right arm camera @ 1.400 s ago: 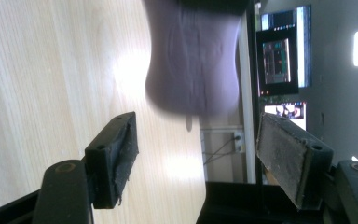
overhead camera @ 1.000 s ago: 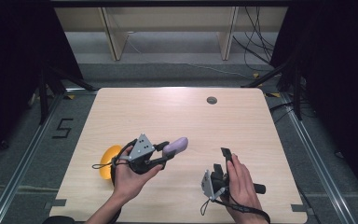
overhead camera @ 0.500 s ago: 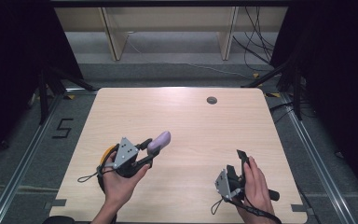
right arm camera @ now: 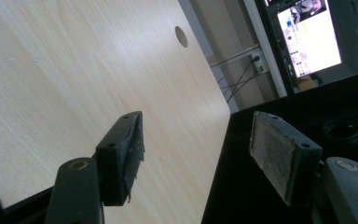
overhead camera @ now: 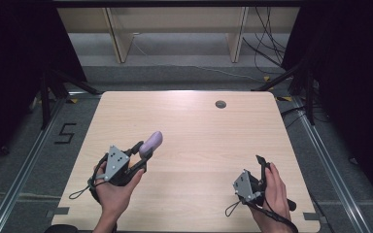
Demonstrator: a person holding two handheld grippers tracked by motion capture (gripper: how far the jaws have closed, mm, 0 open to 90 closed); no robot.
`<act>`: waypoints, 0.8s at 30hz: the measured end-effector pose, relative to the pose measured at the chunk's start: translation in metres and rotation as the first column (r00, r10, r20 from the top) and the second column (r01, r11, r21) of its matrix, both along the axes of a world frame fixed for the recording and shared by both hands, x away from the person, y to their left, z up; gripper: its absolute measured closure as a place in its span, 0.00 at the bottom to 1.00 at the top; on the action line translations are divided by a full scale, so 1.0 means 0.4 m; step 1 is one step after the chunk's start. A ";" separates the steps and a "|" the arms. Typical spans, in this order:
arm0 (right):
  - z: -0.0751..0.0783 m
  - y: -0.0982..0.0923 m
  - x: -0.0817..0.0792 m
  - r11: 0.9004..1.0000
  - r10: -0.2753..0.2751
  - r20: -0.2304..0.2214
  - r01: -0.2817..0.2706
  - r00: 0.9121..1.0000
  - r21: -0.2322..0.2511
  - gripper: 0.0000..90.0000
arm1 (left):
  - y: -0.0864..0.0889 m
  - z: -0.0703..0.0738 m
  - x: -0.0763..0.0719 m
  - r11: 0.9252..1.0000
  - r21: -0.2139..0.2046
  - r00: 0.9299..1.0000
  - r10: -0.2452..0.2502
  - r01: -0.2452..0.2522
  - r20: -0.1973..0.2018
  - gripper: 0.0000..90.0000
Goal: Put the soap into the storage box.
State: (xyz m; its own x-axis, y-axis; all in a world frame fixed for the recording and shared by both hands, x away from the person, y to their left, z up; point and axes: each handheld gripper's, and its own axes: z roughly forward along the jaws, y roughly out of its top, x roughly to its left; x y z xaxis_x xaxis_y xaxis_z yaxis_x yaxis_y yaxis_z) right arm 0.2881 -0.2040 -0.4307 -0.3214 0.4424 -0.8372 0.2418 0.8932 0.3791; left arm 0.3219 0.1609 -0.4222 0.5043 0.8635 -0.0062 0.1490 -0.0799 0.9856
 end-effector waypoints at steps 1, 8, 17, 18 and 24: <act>-0.003 0.000 0.000 1.000 -0.008 -0.006 0.008 1.000 0.018 0.40 | 0.000 0.000 0.000 1.000 0.000 1.000 0.000 0.000 0.000 0.66; -0.004 -0.001 0.003 0.999 -0.008 -0.016 0.009 1.000 0.034 0.40 | 0.030 -0.019 -0.006 0.998 -0.027 0.999 0.049 -0.049 -0.009 0.66; -0.007 -0.001 0.001 0.998 -0.021 -0.025 0.023 0.999 0.060 0.39 | 0.083 -0.028 -0.012 0.993 -0.013 0.993 0.121 -0.121 -0.006 0.66; -0.007 0.000 0.001 0.998 -0.021 -0.025 0.022 0.999 0.061 0.39 | 0.083 -0.028 -0.012 0.993 -0.013 0.993 0.121 -0.121 -0.006 0.66; -0.004 0.000 0.000 0.998 -0.025 -0.020 0.026 0.999 0.054 0.39 | 0.115 -0.041 -0.023 0.979 0.017 0.979 0.201 -0.201 0.016 0.66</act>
State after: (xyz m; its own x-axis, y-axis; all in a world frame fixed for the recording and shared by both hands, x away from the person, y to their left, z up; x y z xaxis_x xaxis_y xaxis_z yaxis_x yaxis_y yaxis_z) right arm 0.2882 -0.2039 -0.4322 -0.3253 0.4950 -0.8057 0.2720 0.8650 0.4217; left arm 0.3129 0.2069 -0.4386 0.3204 0.9471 0.0169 0.1496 -0.0682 0.9864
